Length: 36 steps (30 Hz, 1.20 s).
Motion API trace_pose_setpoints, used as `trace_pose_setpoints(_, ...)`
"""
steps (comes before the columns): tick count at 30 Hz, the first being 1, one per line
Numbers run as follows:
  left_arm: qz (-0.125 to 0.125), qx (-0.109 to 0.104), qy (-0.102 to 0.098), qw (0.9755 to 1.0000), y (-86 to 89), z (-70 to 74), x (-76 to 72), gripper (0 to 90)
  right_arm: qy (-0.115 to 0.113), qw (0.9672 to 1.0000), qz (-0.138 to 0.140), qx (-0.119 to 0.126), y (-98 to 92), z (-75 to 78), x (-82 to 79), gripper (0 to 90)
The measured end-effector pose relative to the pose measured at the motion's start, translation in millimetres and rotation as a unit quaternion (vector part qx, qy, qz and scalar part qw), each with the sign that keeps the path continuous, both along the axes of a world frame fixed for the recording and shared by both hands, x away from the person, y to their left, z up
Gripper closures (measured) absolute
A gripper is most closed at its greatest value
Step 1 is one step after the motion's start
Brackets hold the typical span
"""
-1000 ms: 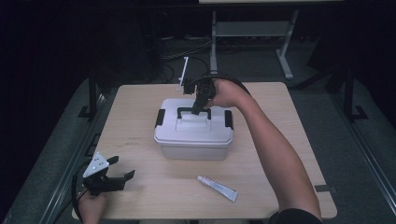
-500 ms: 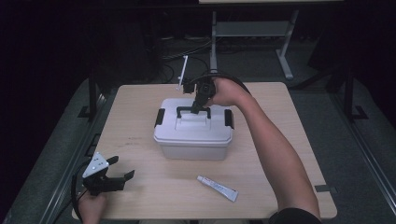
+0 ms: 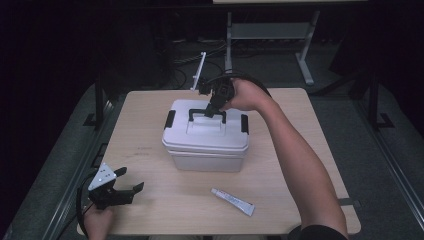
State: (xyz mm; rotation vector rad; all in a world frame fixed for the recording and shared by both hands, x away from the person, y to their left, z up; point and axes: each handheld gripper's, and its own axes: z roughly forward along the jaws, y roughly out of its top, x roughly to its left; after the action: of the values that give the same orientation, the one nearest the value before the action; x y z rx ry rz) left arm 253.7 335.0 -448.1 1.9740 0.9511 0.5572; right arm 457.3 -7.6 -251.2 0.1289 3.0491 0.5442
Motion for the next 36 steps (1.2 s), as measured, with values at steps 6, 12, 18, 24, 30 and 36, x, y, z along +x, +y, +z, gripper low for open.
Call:
trace_pose_setpoints(6, 0.001, -0.001, 0.0, 1.0, -0.9, -0.2, -0.2, 13.4, -0.005, 1.0, -0.005, 0.004, -8.4, 9.8, -6.2, 84.2)
trace_pose_setpoints(12, 0.0, 0.001, 0.0, 1.0, -0.7, 0.1, -0.5, 13.4, -0.012, 0.9998, -0.007, 0.011, -19.6, 18.6, -12.9, 84.2)
trace_pose_setpoints(18, -0.001, 0.005, 0.001, 1.0, -1.6, 0.0, -0.5, 13.4, -0.015, 0.9996, -0.021, 0.011, -39.7, 25.9, -21.2, 84.2)
trace_pose_setpoints(24, -0.002, 0.007, 0.0, 1.0, -3.0, -0.2, -0.6, 13.4, -0.019, 0.9988, -0.043, 0.013, -67.8, 30.6, -30.1, 84.2)
trace_pose_setpoints(30, -0.003, 0.008, 0.0, 1.0, -3.9, -0.4, -0.7, 13.4, -0.02, 0.9975, -0.065, 0.017, -97.5, 31.7, -39.5, 84.2)
trace_pose_setpoints(36, -0.003, 0.012, 0.002, 0.9999, -4.5, -0.4, -0.9, 13.4, -0.021, 0.9959, -0.087, 0.018, -124.6, 29.2, -47.4, 84.2)
